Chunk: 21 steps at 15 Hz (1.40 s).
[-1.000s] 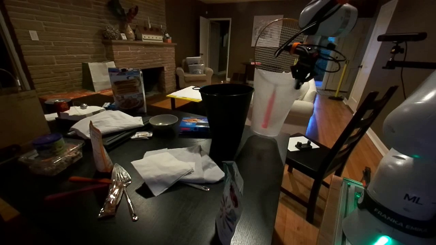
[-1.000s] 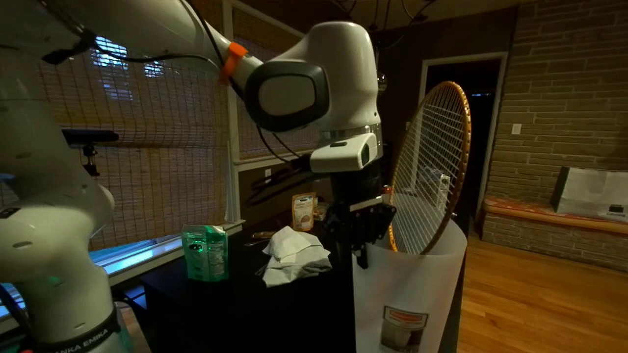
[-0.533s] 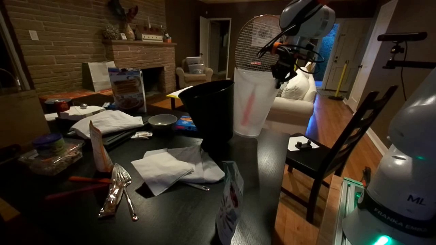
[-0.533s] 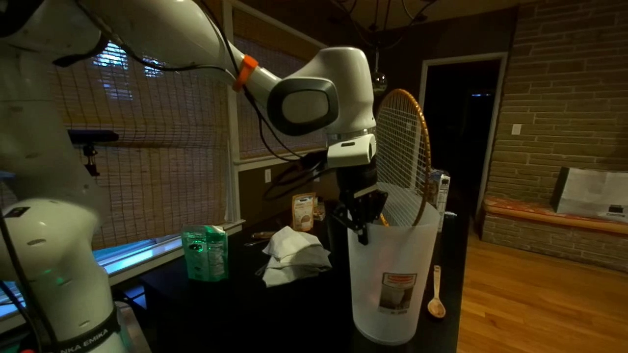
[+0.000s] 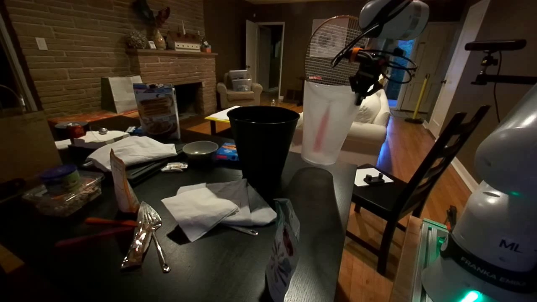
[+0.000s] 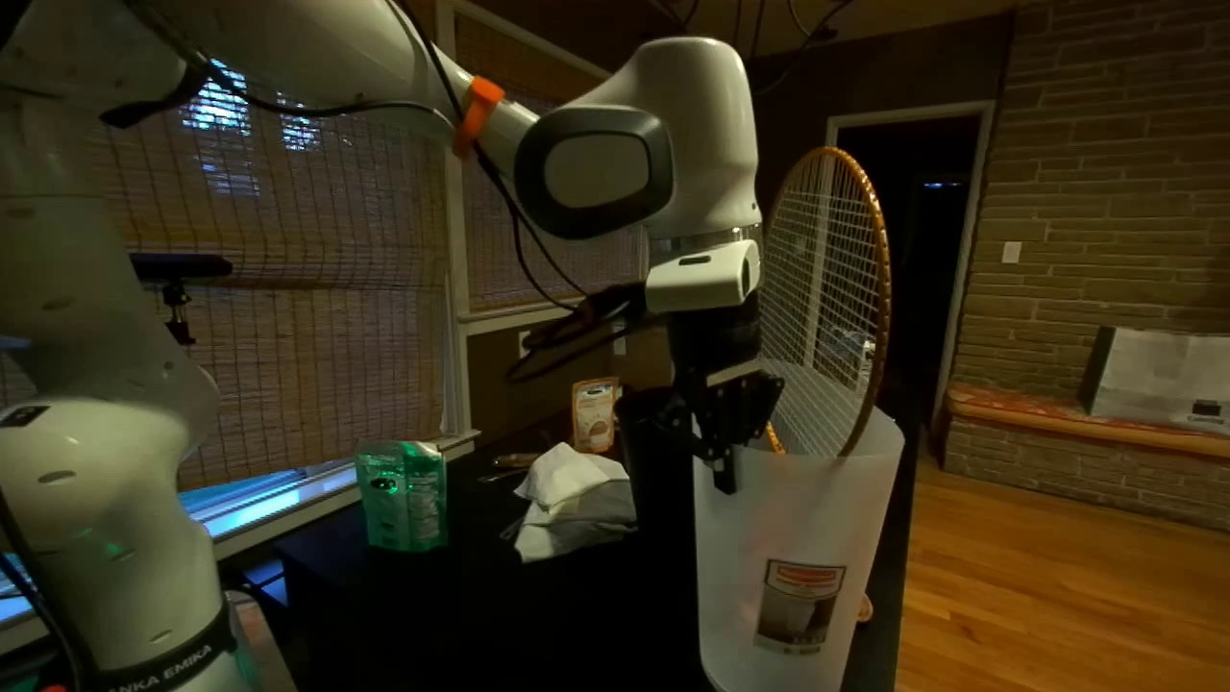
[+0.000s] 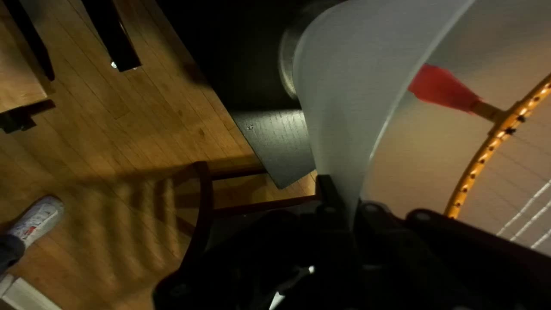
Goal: Pick up the clear bin from the black bin and put it on the table
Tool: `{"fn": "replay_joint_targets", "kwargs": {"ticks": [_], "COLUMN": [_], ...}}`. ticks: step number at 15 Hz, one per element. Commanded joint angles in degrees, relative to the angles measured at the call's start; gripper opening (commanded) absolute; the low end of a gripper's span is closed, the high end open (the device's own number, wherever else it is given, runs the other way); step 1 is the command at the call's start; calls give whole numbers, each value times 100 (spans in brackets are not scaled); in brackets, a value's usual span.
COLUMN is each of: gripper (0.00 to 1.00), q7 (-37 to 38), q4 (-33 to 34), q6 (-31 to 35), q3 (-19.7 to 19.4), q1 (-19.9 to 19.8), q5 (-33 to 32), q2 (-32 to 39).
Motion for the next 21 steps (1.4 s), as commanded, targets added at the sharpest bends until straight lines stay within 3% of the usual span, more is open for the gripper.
{"fn": "replay_joint_targets", "kwargs": {"ticks": [1, 7, 15, 16, 17, 21], "gripper": [1, 1, 3, 29, 30, 57], "q7": [41, 198, 118, 69, 52, -114], "q4": [58, -168, -359, -381, -337, -226], "q6": [-246, 261, 420, 400, 351, 151], "q3": [23, 55, -33, -66, -84, -93], "q1": [-105, -128, -99, -98, -99, -97], "q5": [-292, -730, -365, -263, -200, -73], "q2": [-236, -220, 2, 7, 32, -377]}}
